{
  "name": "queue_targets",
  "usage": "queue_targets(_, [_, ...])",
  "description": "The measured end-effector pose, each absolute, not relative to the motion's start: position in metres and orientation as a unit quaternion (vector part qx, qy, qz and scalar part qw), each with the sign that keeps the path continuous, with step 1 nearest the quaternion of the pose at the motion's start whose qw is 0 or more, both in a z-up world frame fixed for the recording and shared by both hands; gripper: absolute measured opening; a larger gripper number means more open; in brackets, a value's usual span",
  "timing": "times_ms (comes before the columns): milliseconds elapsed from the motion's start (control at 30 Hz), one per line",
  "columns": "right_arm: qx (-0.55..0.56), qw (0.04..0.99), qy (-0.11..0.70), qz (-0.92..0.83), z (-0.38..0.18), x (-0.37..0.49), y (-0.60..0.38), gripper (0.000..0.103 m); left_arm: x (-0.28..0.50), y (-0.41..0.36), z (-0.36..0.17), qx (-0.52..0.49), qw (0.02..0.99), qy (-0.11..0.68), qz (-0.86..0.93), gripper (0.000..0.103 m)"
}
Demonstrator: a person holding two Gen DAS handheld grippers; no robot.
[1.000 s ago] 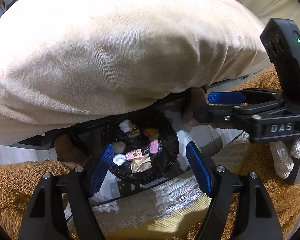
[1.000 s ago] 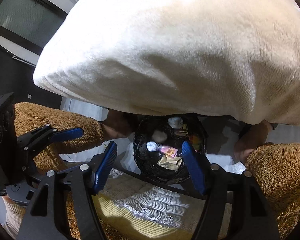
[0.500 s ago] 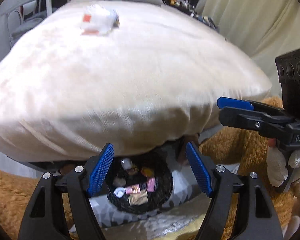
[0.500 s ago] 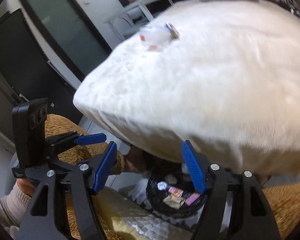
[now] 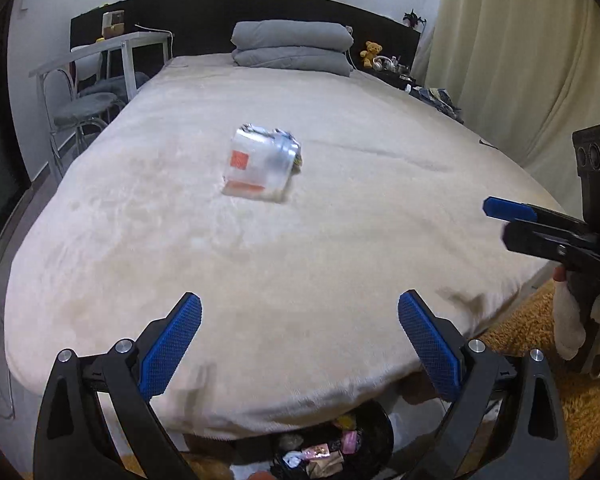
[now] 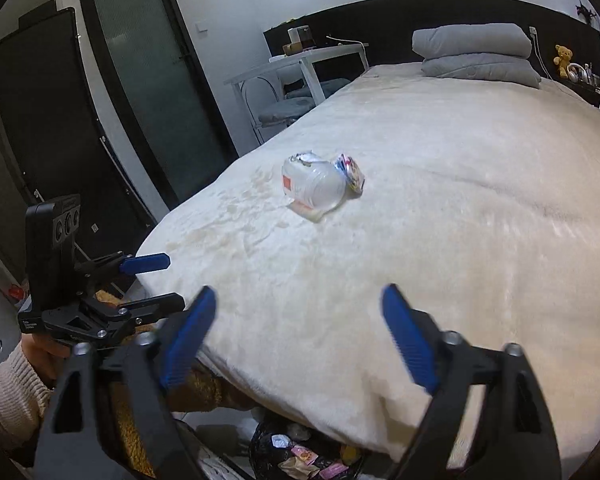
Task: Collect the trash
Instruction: 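Grasp the clear plastic jar with the left gripper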
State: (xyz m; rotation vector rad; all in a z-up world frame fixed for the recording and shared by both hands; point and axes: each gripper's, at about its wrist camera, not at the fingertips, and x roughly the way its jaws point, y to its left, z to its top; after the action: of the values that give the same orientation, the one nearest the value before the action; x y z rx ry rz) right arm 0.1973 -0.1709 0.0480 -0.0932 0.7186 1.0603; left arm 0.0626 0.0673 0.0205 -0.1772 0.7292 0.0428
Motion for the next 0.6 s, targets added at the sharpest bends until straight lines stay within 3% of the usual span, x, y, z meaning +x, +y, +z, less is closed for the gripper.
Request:
queue_targets(300, [-0.029,0.805,0.345,0.482,0.053,0.249,-0.143,0.099,0.133,0.106,0.024,-0.086,0.931,0.355,0.027,0.097])
queue_targets(600, [-0.046,0.803,0.348,0.482,0.056,0.282,-0.122,0.099,0.207,0.113,0.013,-0.023,0.927,0.374,0.024,0.097])
